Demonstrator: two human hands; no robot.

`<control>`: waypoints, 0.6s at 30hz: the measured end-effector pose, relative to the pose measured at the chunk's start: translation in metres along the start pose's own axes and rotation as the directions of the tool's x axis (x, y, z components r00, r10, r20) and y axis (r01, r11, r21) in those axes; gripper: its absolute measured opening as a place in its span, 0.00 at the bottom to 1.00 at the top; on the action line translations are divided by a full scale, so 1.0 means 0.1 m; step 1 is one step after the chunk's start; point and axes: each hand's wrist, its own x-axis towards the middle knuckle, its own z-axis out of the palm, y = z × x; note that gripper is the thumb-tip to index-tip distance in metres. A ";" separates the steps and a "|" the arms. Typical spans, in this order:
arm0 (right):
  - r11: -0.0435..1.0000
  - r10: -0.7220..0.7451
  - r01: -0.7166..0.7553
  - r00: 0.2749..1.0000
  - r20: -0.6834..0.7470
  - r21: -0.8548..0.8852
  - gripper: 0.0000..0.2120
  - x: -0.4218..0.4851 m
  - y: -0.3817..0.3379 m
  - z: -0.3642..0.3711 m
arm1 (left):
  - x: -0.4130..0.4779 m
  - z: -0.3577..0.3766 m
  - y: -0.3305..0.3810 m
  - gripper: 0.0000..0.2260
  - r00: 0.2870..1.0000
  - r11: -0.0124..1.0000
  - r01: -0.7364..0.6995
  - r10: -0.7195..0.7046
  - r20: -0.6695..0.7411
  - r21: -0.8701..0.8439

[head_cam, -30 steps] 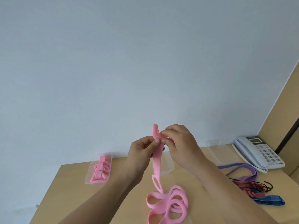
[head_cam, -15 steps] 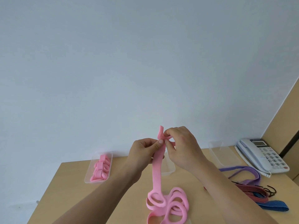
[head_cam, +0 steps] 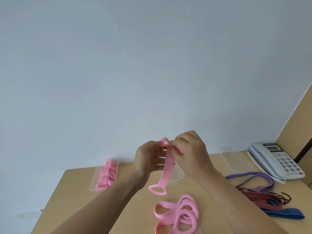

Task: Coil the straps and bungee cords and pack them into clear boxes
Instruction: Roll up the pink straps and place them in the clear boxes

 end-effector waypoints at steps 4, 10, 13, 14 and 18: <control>0.997 -0.074 0.073 0.997 -0.019 -0.022 0.07 -0.02 0.00 0.00 | 0.00 -0.02 0.01 0.23 0.998 1.000 -0.005 0.004 0.058 0.019; 0.995 -0.097 0.097 0.995 0.010 -0.009 0.07 -0.05 0.01 -0.02 | -0.03 -0.03 0.00 0.10 0.989 0.995 -0.054 0.042 0.141 0.084; 0.997 -0.072 0.070 0.996 0.061 0.033 0.10 -0.07 0.00 -0.03 | -0.02 -0.05 -0.02 0.11 0.989 0.995 -0.065 0.055 0.137 0.073; 0.997 -0.059 0.055 0.995 0.074 0.050 0.10 -0.07 0.00 -0.04 | -0.02 -0.05 -0.03 0.11 0.989 0.995 -0.070 0.060 0.136 0.070; 0.989 -0.014 -0.009 0.989 0.147 0.150 0.14 -0.08 -0.07 -0.12 | -0.03 -0.05 -0.03 0.16 0.988 0.993 -0.084 0.072 0.138 0.077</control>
